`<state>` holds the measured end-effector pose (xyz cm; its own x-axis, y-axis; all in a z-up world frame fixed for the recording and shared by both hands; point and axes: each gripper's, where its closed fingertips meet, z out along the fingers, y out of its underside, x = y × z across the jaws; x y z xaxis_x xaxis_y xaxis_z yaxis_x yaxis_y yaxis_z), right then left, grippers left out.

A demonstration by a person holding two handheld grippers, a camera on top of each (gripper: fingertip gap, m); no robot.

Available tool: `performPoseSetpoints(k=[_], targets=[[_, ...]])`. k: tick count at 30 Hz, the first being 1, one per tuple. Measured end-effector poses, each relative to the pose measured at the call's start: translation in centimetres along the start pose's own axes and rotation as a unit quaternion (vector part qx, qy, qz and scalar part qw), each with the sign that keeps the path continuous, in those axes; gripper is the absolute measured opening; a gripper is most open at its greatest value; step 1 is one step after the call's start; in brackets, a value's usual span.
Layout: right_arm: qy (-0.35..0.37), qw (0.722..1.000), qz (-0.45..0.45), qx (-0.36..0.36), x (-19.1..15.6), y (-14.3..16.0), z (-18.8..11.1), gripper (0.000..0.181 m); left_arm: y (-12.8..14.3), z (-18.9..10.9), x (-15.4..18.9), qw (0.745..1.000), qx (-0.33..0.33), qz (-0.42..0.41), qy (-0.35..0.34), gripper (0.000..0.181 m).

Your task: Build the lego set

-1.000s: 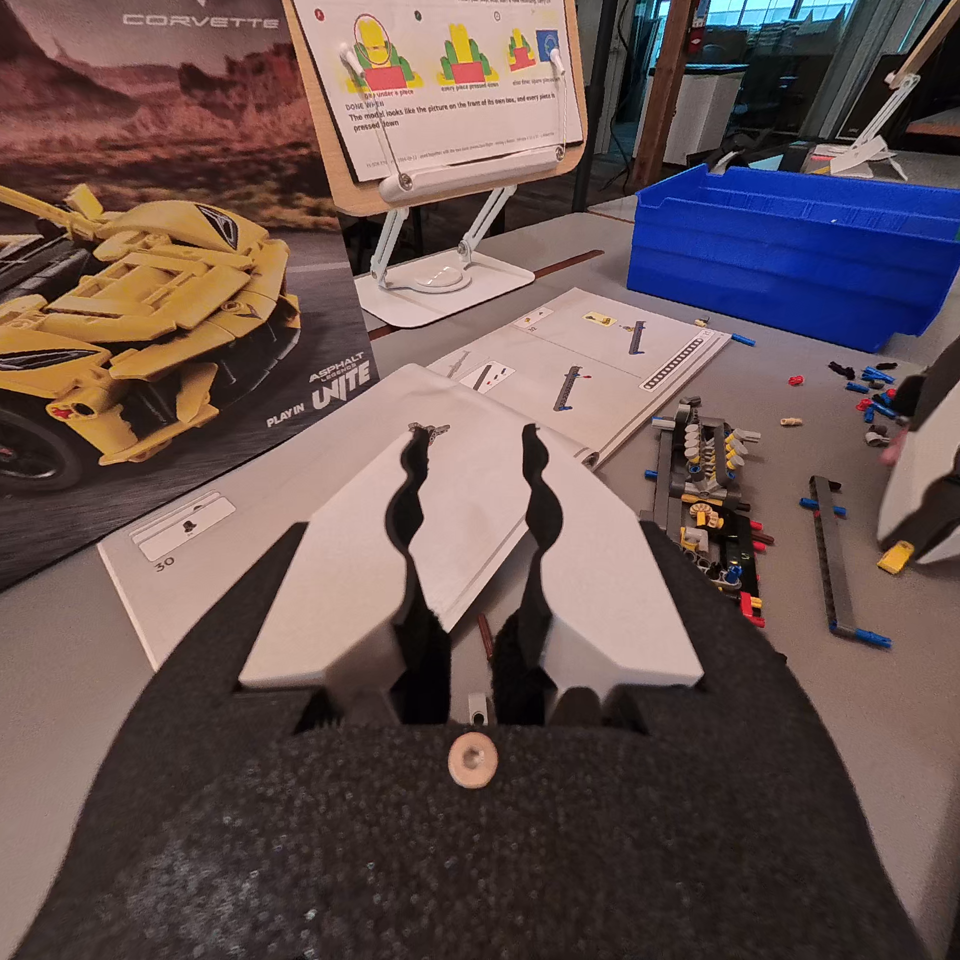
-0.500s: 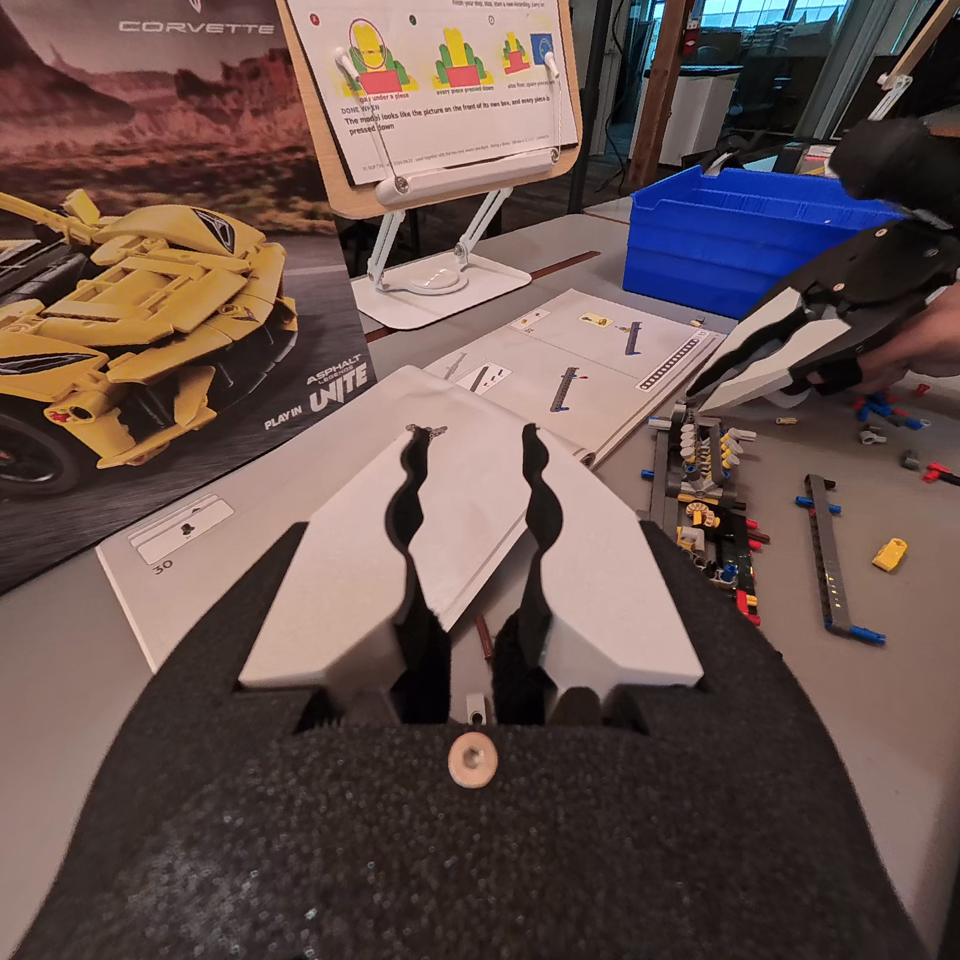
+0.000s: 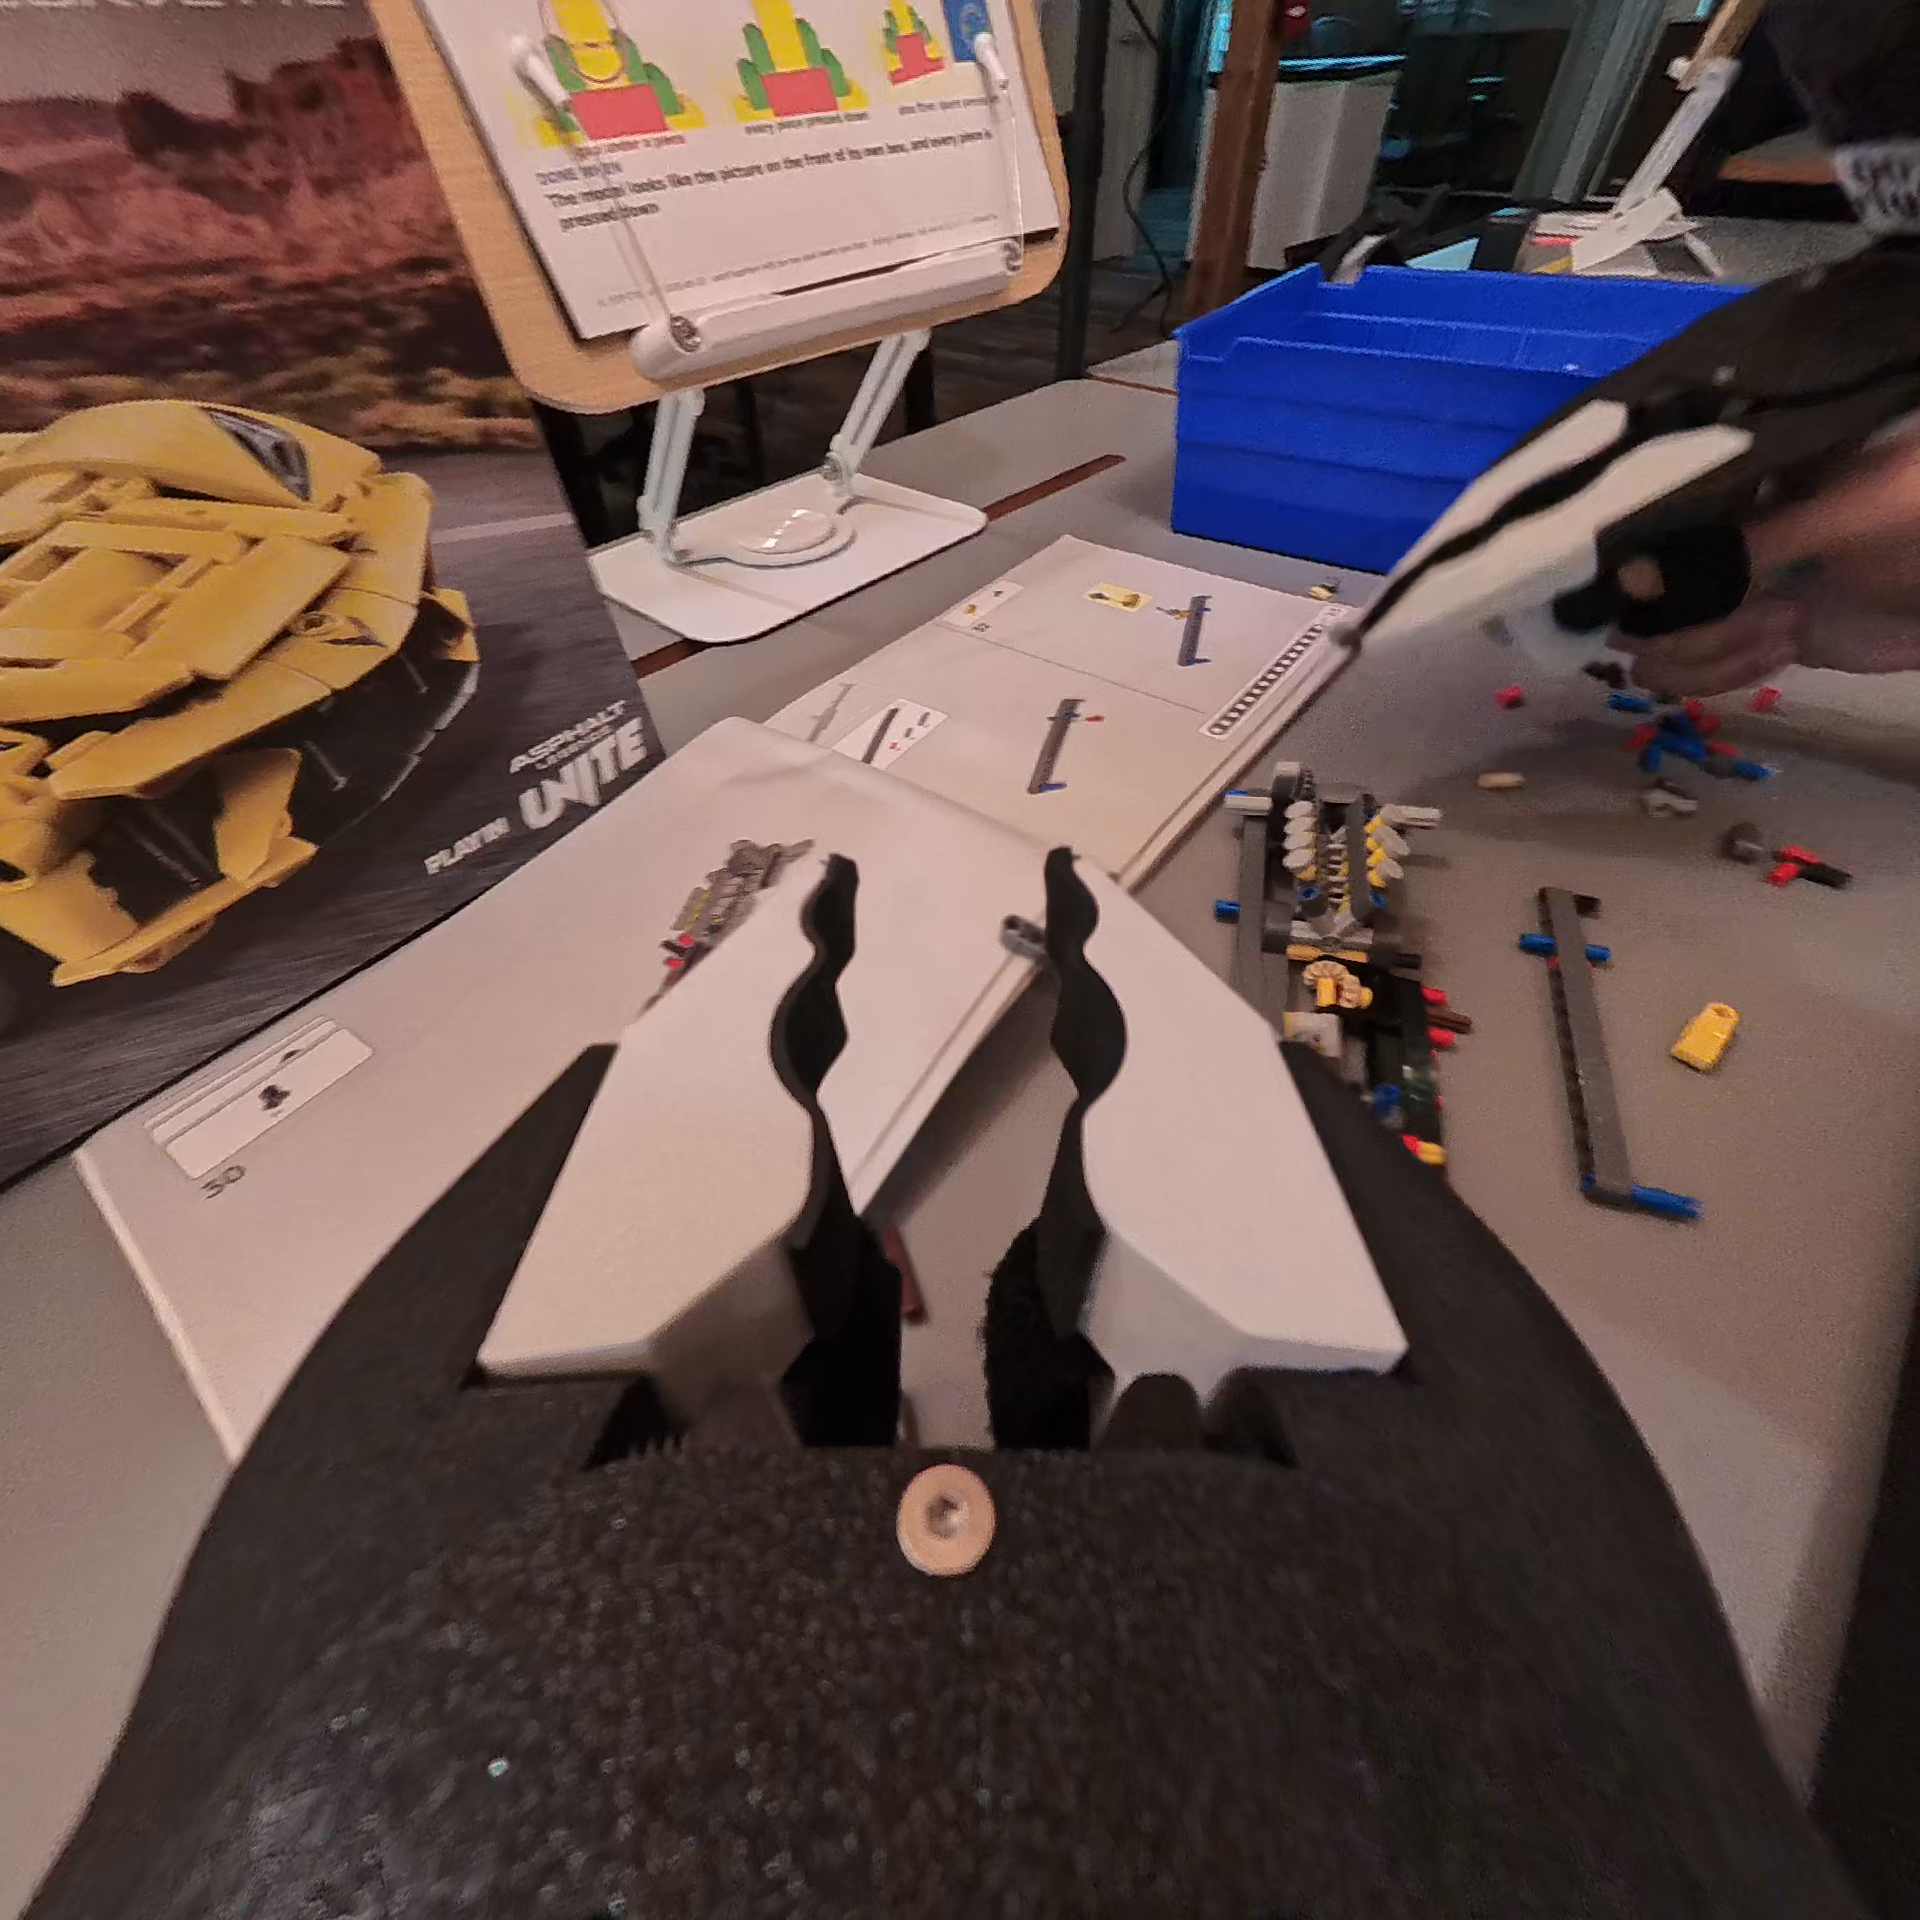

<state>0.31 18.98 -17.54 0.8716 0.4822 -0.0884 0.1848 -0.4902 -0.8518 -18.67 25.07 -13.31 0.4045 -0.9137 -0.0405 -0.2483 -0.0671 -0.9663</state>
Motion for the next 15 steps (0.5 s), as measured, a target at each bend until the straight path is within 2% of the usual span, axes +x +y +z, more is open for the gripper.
performPoseSetpoints(k=[1, 3, 6, 8, 10, 15], targets=[[-0.025, 0.998, 0.041, 0.039, -1.3, -1.5, -0.5, 0.005, 0.0, 0.1, 0.8, 1.0, -0.001, 0.007, 0.013, 0.035], [-0.102, 0.981, 0.127, 0.106, -4.5, -4.3, -1.4, 0.005, -0.5, 0.1, 3.1, 0.998, 0.008, 0.032, 0.044, 0.036], [-0.193, 0.945, 0.216, 0.153, -8.3, -6.3, -1.8, 0.005, -1.4, -0.2, 7.1, 0.992, 0.035, 0.084, 0.092, 0.037], [-0.254, 0.92, 0.252, 0.161, -10.6, -6.9, -1.6, 0.005, -1.8, -0.4, 9.6, 0.984, 0.048, 0.118, 0.123, 0.041], [-0.295, 0.899, 0.279, 0.163, -12.3, -7.1, -1.2, 0.005, -2.2, -0.4, 10.8, 0.979, 0.061, 0.149, 0.122, 0.041], [-0.369, 0.862, 0.313, 0.15, -15.5, -7.0, -0.5, 0.005, -2.2, -0.4, 11.7, 0.975, 0.064, 0.182, 0.115, 0.036]])
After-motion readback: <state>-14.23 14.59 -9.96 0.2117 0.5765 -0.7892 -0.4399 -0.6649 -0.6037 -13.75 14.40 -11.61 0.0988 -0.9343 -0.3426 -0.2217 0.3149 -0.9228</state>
